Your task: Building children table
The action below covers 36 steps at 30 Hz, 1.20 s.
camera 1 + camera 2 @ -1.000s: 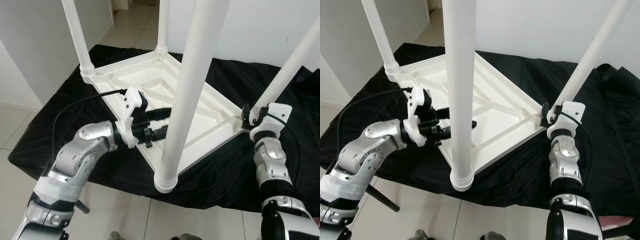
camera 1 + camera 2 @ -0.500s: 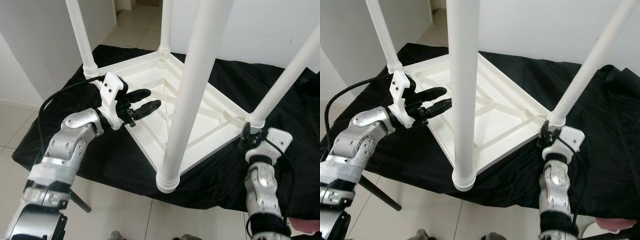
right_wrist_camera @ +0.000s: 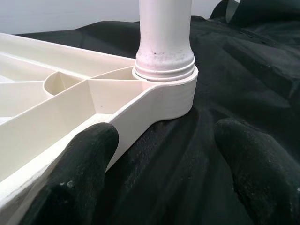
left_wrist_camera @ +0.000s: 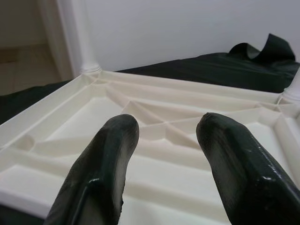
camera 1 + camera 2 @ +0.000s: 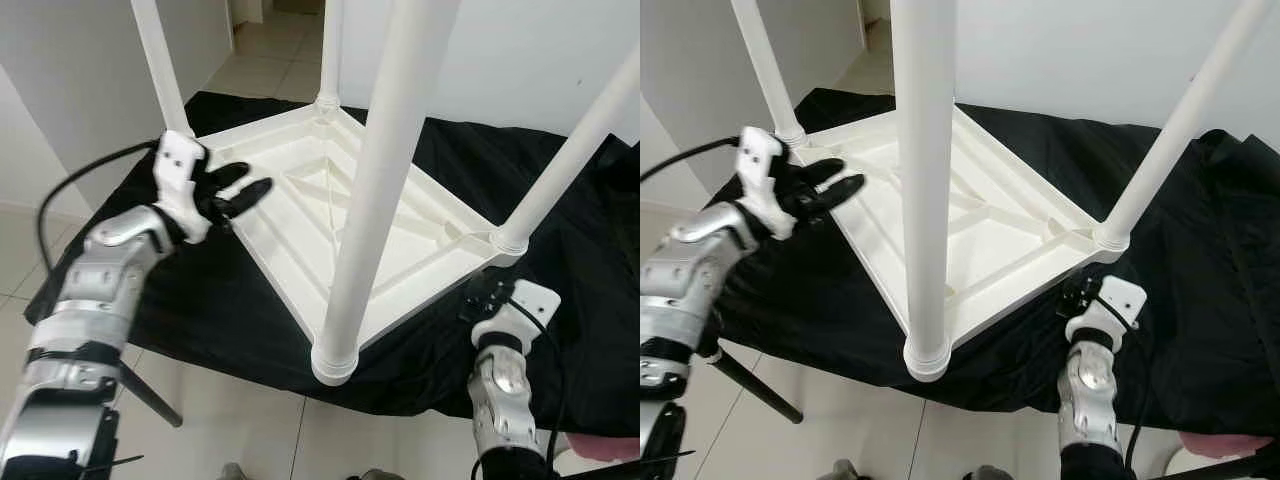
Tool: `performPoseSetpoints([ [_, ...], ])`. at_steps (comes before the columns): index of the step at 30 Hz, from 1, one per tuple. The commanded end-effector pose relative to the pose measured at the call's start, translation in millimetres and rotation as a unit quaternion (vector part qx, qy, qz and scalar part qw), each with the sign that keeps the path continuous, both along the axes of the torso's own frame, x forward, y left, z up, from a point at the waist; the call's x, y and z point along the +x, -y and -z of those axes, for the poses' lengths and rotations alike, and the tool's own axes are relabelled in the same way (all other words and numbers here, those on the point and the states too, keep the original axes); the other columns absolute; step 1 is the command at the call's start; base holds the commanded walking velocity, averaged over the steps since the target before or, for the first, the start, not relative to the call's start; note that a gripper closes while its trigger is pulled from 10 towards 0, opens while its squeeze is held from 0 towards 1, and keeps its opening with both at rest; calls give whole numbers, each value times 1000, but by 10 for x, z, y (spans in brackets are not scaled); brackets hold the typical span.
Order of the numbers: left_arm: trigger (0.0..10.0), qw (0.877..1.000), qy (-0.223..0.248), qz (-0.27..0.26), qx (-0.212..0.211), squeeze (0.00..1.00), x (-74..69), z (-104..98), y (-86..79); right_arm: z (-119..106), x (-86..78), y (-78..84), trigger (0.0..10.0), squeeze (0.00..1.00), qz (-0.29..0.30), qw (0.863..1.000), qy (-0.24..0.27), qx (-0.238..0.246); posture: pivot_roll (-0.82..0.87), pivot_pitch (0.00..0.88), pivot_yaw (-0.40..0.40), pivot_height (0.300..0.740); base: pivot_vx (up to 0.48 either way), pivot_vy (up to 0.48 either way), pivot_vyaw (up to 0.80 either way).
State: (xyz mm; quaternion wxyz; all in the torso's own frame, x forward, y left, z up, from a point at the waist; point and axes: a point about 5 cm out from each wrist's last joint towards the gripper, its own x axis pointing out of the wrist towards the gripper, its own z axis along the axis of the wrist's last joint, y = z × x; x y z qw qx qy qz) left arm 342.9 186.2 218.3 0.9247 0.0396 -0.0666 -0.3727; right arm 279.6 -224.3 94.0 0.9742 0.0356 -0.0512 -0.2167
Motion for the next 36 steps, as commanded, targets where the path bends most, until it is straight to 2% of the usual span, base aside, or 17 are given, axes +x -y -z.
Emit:
performPoseSetpoints([
  [1, 10000, 1000, -1, 6, 3, 0, -24, 18, -3, 27, 17, 0, 10000, 0, -2, 1000, -13, 3, -29, 17, 1, 740, 0, 0, 0],
  [5, 10000, 999, 11, 11, 32, 0, -108, 69, -80, 30, 116, 20, 10000, 0, -10, 999, -33, 12, -14, 26, -7, 740, 0, 0, 0],
  [7, 10000, 998, -12, 29, 48, 0, -181, 155, -154, -7, 239, 53, 10000, 0, -16, 999, -50, 12, -4, 36, -8, 740, 0, 0, 0],
  [14, 10000, 995, -31, 61, 69, 0, -296, 222, -203, -65, 421, 90, 10000, 0, -31, 997, -66, 10, 8, 41, -6, 740, 0, 0, 0],
  [18, 10000, 993, -32, 72, 92, 0, -336, 259, -200, -138, 588, 246, 10000, 0, -24, 996, -82, -7, 18, 42, -7, 740, 0, 0, 0],
  [21, 10000, 993, -31, 74, 92, 0, -337, 255, -194, -146, 610, 289, 10000, 0, -21, 996, -87, -10, 20, 40, -8, 740, 0, 0, 0],
  [24, 10000, 991, -21, 82, 102, 0, -334, 250, -165, -177, 633, 403, 10000, 0, -9, 995, -95, -19, 27, 31, -10, 740, 0, 0, 0],
  [31, 10000, 986, -12, 105, 132, 0, -342, 282, -93, -219, 633, 314, 10000, 0, -33, 997, -69, -24, 26, 28, -11, 740, 0, 0, 0],
  [34, 10000, 976, -13, 135, 173, 0, -315, 393, 34, -217, 553, 294, 10000, 0, -43, 997, -47, -39, 18, 29, -10, 740, 0, 0, 0],
  [36, 10000, 976, -13, 135, 173, 0, -315, 393, 34, -217, 553, 294, 10000, 0, -43, 997, -47, -39, 18, 29, -10, 740, 0, 0, 0],
])
